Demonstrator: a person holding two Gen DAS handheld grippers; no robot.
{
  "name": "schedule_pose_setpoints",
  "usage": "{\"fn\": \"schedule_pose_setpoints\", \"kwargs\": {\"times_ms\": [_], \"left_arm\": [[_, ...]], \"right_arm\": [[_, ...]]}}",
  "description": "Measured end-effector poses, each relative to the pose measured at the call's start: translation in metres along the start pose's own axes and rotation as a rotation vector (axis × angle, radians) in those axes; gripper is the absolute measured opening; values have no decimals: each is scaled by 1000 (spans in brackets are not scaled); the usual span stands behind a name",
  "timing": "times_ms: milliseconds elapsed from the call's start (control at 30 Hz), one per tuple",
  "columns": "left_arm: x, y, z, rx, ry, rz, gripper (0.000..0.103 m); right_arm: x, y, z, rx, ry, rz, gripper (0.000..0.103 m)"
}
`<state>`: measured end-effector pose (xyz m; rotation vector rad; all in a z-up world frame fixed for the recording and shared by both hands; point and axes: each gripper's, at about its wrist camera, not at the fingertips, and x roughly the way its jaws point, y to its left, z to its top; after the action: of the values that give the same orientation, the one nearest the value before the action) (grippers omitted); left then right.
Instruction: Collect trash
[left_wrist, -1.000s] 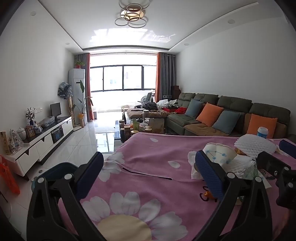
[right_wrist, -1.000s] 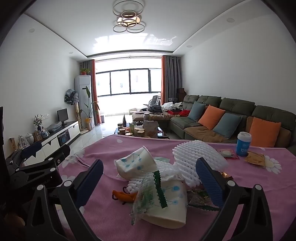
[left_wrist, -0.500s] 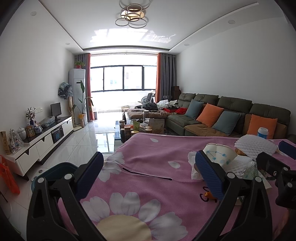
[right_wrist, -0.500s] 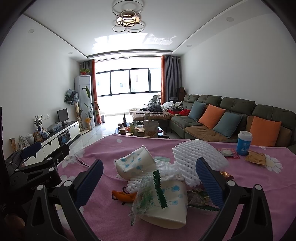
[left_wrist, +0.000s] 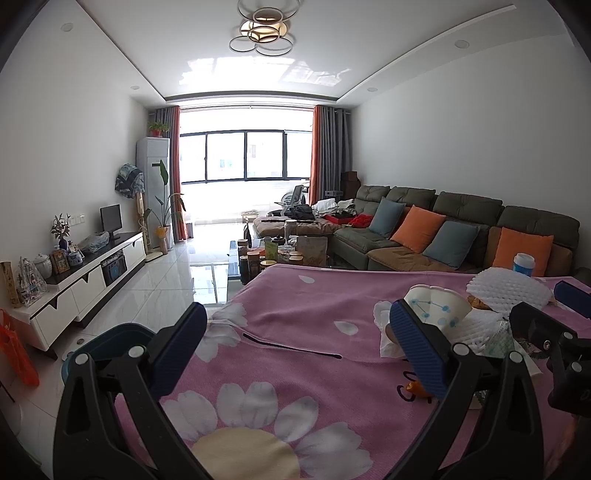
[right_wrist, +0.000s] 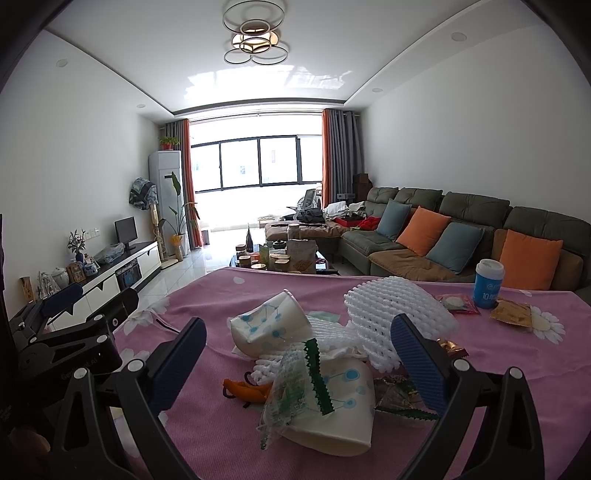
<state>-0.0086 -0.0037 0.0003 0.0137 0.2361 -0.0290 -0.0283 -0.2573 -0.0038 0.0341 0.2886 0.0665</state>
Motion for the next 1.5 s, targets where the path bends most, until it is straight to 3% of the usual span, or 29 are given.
{"fn": "schedule_pose_setpoints", "kwargs": {"times_ms": [333,600,833,1000,1200,1333,1433,1500], "left_arm": [[3,-3,-3,4,5,-5,98],[5,-5,-4,7,15,-11,98],[10,-3,-4,7,36,-43,98],[26,-8,5,18,100,-157,98],[68,-27,8,6,263,-398,97],[94,-41,4,0,362,-483,86],[115,-54,-3,-2,445,-532,80],[130,-60,-11,-20,508,-574,69]], "right_arm": [[5,-2,-5,-4,1,6,96],[9,-6,-3,-7,51,5,96],[5,-11,1,1,31,16,96],[6,-37,10,37,21,-10,96],[22,-77,19,108,66,-58,96],[38,-100,17,173,123,-51,95],[56,-110,12,224,185,-8,81],[64,-114,8,239,213,19,67]]}}
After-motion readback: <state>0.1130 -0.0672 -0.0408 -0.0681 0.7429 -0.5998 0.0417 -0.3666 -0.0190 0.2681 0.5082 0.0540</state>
